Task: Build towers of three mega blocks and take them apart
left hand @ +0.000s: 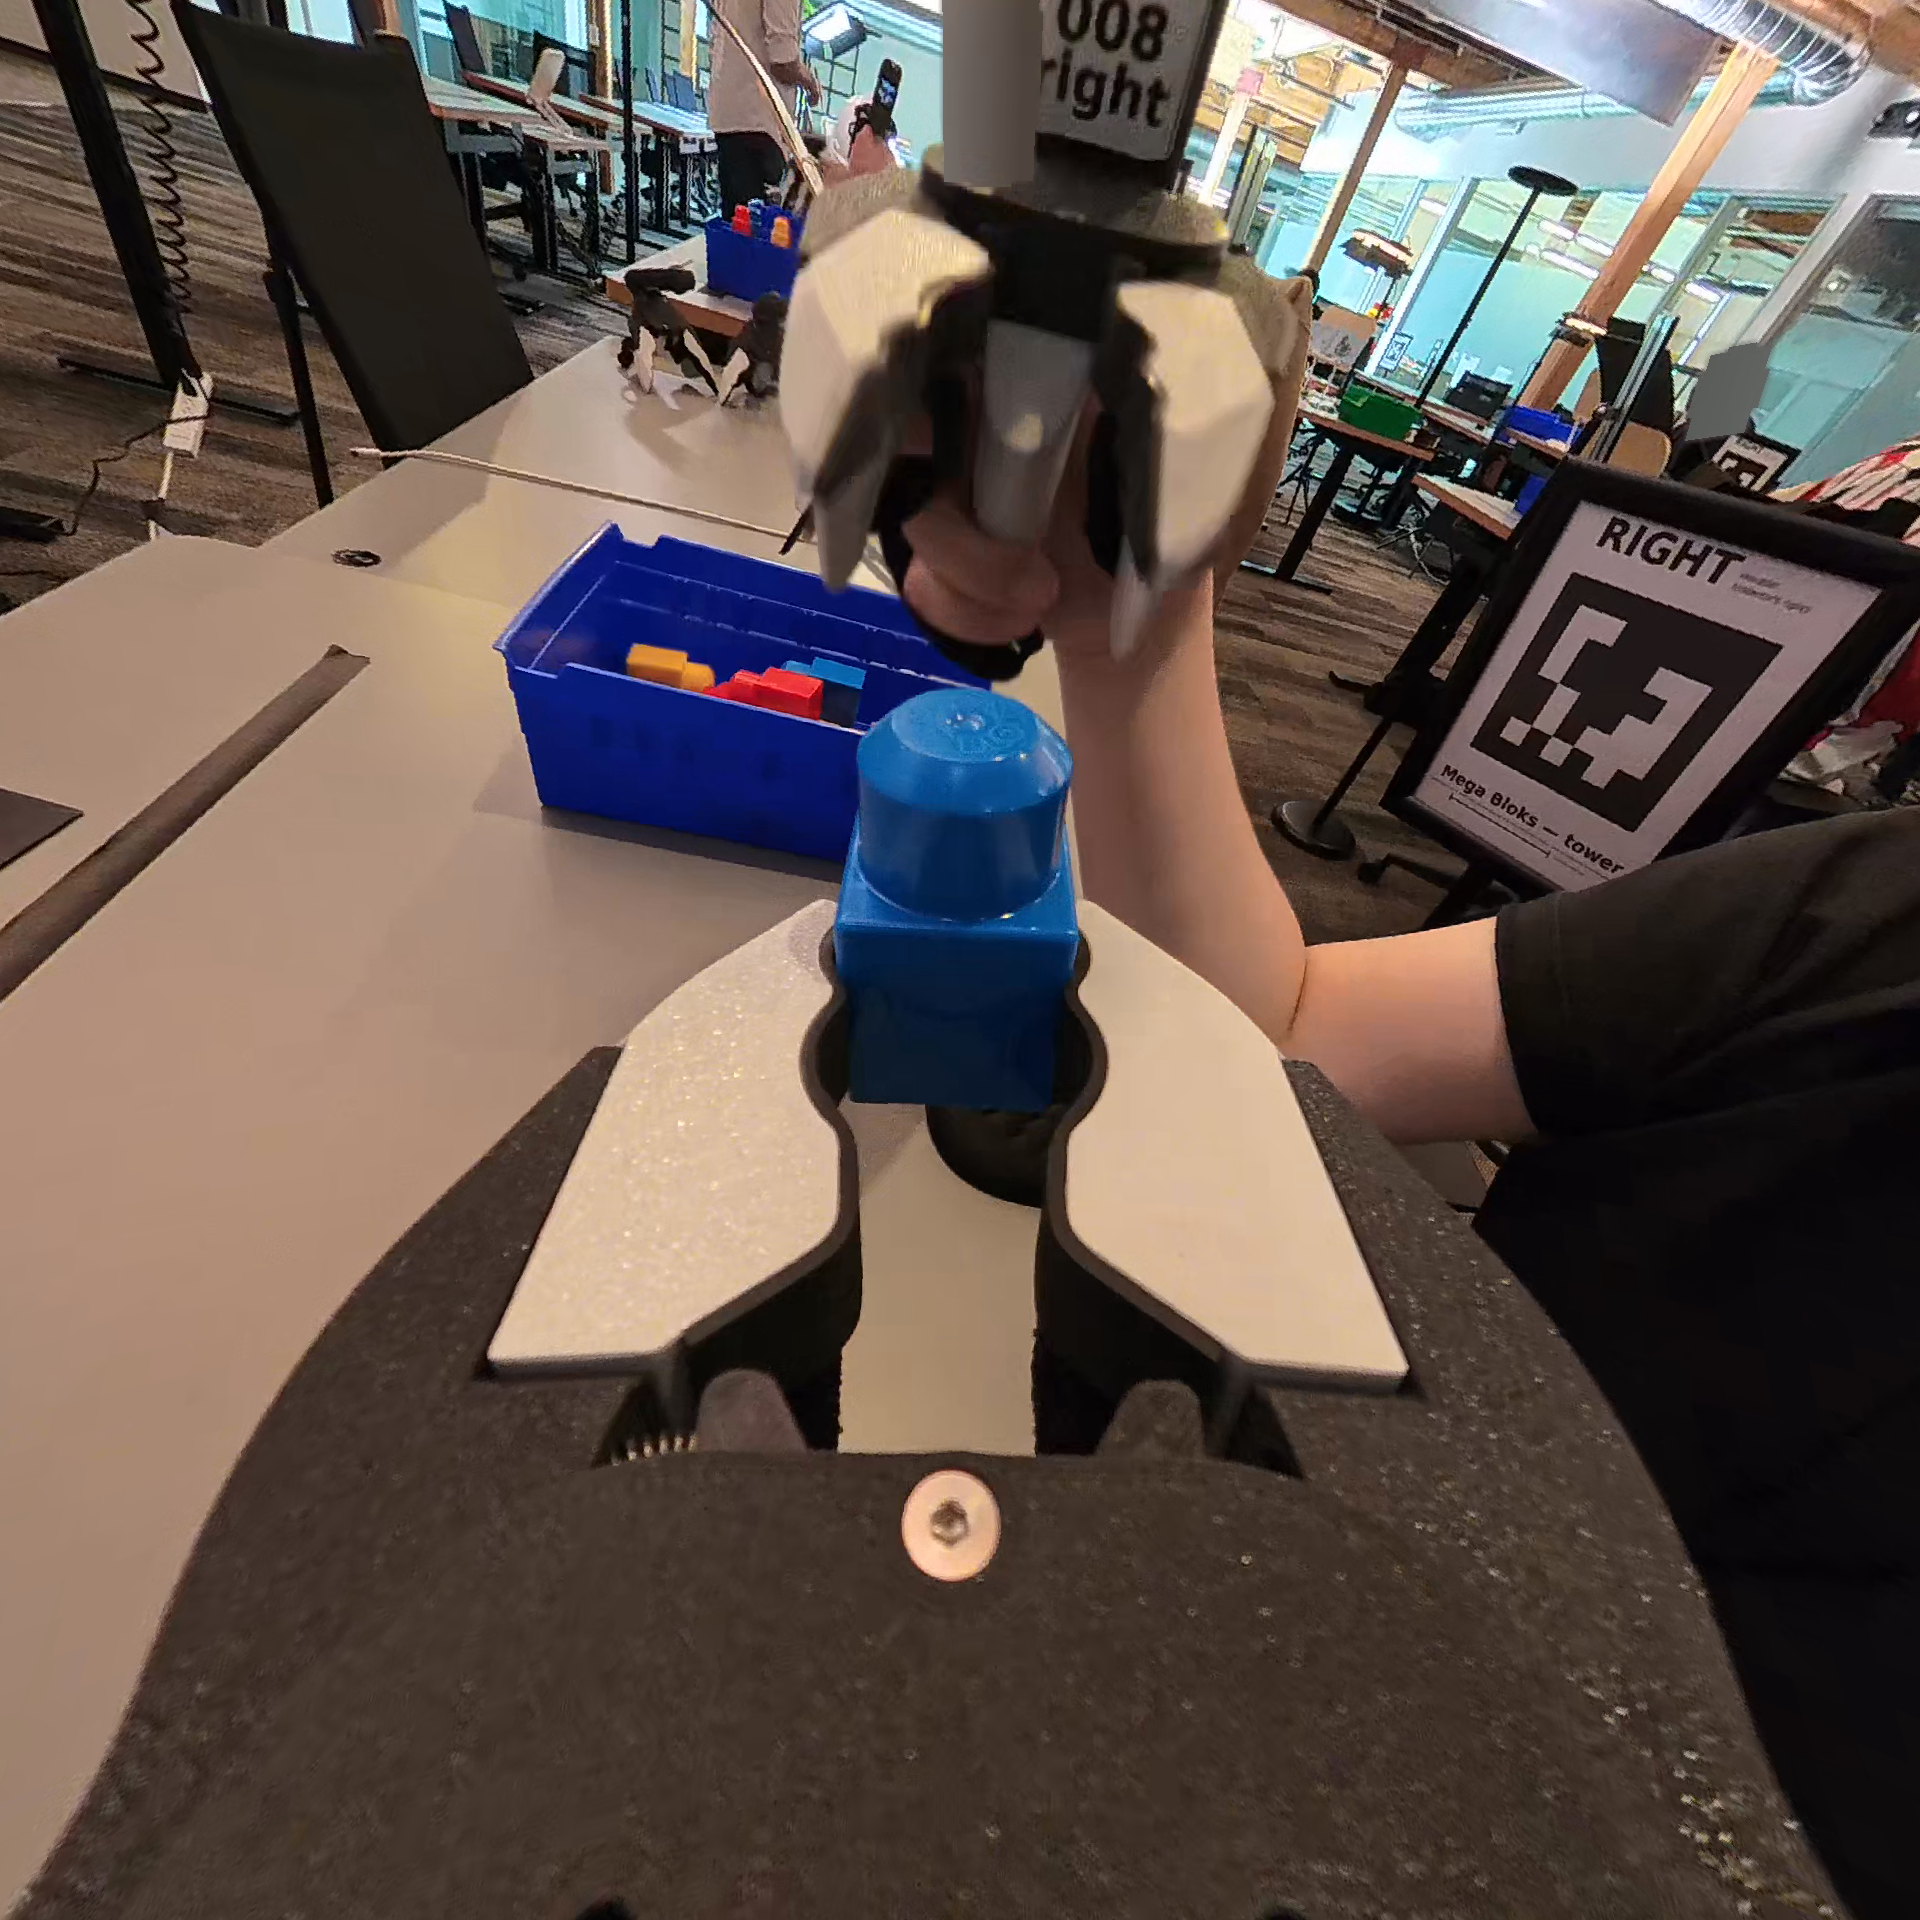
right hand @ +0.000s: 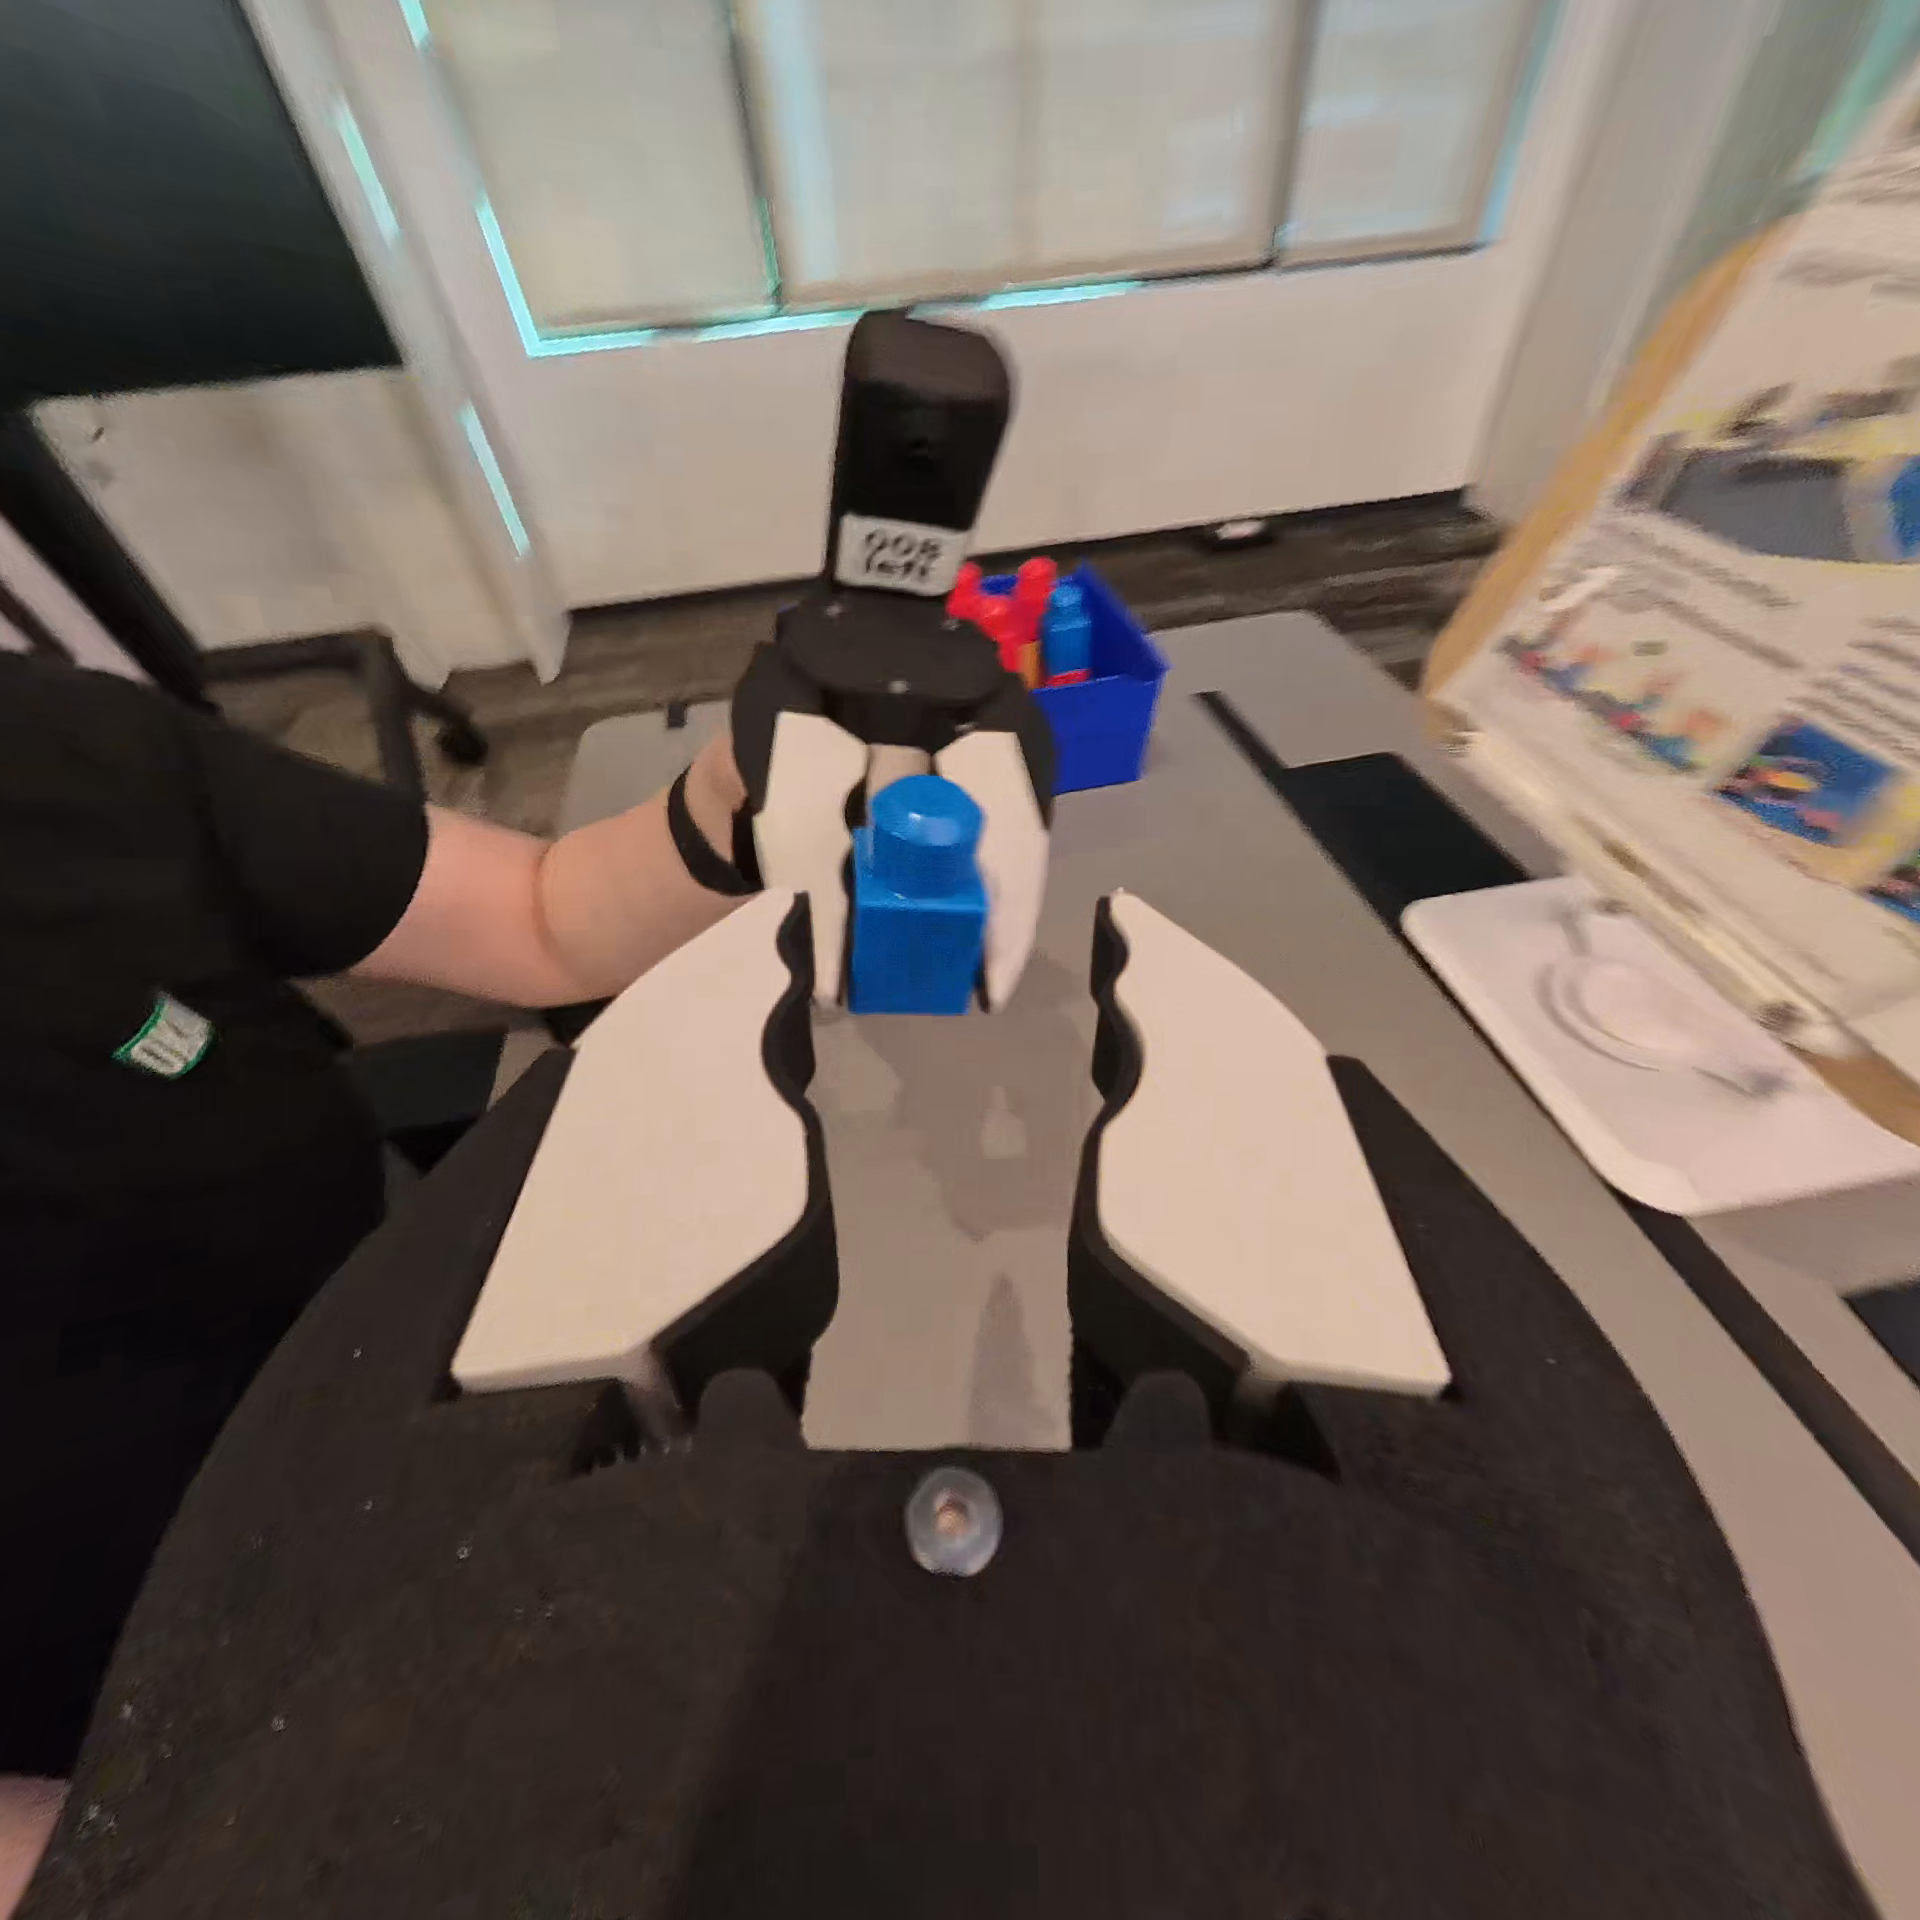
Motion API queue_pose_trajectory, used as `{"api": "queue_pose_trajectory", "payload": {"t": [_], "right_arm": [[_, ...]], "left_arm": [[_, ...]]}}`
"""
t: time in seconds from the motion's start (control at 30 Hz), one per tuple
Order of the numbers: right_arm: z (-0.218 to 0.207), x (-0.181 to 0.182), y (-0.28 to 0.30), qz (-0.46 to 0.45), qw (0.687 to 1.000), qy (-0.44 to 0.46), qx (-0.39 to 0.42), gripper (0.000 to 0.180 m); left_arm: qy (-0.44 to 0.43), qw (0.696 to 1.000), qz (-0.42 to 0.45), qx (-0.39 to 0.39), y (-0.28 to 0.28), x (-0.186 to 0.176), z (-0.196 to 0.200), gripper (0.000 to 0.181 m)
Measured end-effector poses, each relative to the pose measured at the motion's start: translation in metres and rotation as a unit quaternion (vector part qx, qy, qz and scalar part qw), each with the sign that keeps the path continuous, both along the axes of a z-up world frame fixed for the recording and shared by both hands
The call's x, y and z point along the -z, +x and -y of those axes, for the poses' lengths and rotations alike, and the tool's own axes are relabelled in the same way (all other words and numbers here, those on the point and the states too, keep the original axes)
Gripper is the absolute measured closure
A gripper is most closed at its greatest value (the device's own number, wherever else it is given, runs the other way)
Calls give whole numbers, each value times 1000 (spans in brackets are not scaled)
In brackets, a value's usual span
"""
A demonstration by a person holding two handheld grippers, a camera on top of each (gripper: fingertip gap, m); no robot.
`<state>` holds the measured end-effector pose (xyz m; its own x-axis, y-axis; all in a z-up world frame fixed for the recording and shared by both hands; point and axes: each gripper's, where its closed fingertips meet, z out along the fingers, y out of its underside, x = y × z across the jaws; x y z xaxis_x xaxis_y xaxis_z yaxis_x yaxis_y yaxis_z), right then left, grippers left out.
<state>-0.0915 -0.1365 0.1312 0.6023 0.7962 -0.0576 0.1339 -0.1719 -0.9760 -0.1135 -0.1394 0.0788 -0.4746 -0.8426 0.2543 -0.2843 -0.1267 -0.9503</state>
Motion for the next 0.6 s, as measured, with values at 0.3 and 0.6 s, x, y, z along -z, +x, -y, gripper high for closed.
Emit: {"api": "queue_pose_trajectory", "payload": {"t": [0.3, 0.6], "right_arm": [[-22, 21, -57, -3, 996, -49, -78, 150], [-15, -3, -9, -74, 996, -38, -41, 151]], "left_arm": [[3, 1000, 4, 8, -6, -5, 2, 145], [6, 1000, 6, -4, -6, -7, 0, 128]]}}
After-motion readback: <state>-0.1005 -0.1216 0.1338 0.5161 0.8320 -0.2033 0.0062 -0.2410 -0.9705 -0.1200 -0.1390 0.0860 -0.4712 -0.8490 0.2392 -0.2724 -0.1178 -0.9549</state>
